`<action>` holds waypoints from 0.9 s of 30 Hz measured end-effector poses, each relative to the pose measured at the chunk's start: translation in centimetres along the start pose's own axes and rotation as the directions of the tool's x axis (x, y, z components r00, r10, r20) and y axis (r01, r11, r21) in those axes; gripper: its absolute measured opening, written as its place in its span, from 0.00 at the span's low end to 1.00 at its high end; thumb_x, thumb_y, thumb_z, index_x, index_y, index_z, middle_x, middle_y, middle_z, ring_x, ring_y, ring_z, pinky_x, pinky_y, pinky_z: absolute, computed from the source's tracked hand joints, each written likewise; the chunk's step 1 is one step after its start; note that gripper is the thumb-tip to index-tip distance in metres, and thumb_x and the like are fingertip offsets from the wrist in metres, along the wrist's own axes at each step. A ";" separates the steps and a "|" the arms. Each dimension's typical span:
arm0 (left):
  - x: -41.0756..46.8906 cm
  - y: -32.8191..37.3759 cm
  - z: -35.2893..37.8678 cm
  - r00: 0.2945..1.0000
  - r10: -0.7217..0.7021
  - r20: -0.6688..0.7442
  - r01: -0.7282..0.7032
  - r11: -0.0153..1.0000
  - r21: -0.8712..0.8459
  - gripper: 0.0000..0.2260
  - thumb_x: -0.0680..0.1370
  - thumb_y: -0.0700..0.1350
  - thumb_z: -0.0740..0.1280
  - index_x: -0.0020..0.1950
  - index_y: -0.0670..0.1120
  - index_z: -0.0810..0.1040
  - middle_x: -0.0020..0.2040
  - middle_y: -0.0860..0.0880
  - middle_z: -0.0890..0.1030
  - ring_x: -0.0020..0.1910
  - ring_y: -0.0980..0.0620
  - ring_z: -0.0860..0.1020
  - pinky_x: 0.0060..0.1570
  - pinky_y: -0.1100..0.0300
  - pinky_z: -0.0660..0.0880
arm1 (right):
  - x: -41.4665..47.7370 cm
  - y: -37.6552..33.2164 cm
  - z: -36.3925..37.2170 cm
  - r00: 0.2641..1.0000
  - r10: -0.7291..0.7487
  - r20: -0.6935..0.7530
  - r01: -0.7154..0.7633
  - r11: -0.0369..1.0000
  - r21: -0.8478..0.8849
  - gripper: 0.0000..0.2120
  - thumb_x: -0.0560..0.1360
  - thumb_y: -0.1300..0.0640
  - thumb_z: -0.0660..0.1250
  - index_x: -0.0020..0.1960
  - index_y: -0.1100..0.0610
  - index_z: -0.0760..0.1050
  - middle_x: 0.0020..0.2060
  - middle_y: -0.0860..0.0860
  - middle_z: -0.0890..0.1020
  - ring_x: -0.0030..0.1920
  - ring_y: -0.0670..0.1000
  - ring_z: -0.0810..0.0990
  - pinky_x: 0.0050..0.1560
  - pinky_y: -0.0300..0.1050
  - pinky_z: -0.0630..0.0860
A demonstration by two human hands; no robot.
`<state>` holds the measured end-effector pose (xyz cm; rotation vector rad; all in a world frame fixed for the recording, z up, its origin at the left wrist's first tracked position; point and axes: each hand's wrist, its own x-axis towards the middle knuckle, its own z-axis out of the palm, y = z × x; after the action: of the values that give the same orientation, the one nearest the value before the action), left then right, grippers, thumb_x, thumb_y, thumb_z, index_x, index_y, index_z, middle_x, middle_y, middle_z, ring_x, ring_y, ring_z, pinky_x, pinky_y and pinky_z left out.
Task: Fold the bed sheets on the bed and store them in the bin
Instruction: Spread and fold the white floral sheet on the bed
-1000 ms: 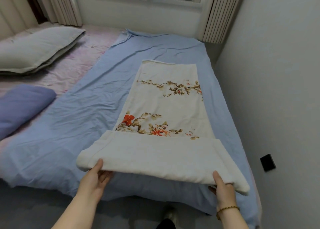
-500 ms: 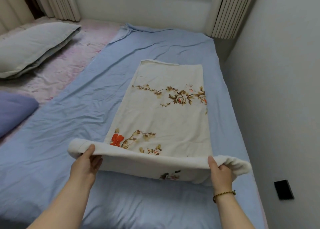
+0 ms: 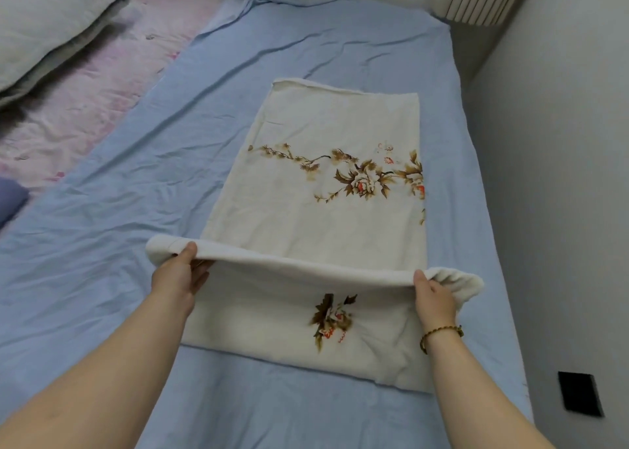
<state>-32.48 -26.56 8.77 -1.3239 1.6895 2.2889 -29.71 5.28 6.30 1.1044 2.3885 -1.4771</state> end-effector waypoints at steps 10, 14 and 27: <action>2.3 -7.1 2.6 0.901 -0.128 0.413 -0.323 0.436 0.840 0.23 0.80 0.42 0.60 0.74 0.46 0.59 0.75 0.45 0.58 0.74 0.48 0.59 0.68 0.58 0.59 | 0.5 6.8 1.0 0.988 0.150 0.034 -0.145 0.983 -0.116 0.18 0.78 0.63 0.60 0.68 0.63 0.67 0.66 0.58 0.71 0.65 0.56 0.70 0.64 0.42 0.64; 0.6 -12.2 4.2 0.786 -0.319 0.529 -0.573 -0.057 0.817 0.30 0.80 0.53 0.58 0.76 0.52 0.44 0.77 0.50 0.45 0.76 0.51 0.50 0.71 0.57 0.55 | -0.8 10.7 1.0 0.974 0.216 -0.074 -0.226 0.957 -0.179 0.15 0.76 0.62 0.64 0.61 0.65 0.72 0.60 0.60 0.72 0.55 0.55 0.72 0.59 0.44 0.67; -1.6 -16.0 5.6 0.813 -0.370 0.449 -0.580 -0.449 0.680 0.34 0.79 0.56 0.56 0.76 0.54 0.36 0.77 0.49 0.37 0.76 0.48 0.39 0.72 0.47 0.50 | -0.6 14.2 -1.2 0.982 0.129 0.138 -0.041 0.861 -0.507 0.18 0.79 0.56 0.57 0.31 0.52 0.61 0.31 0.44 0.67 0.34 0.45 0.68 0.28 0.33 0.59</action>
<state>-27.56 -14.72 -2.43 0.2103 2.2604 -0.0288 -19.91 9.59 -3.13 0.8988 2.3639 -0.7978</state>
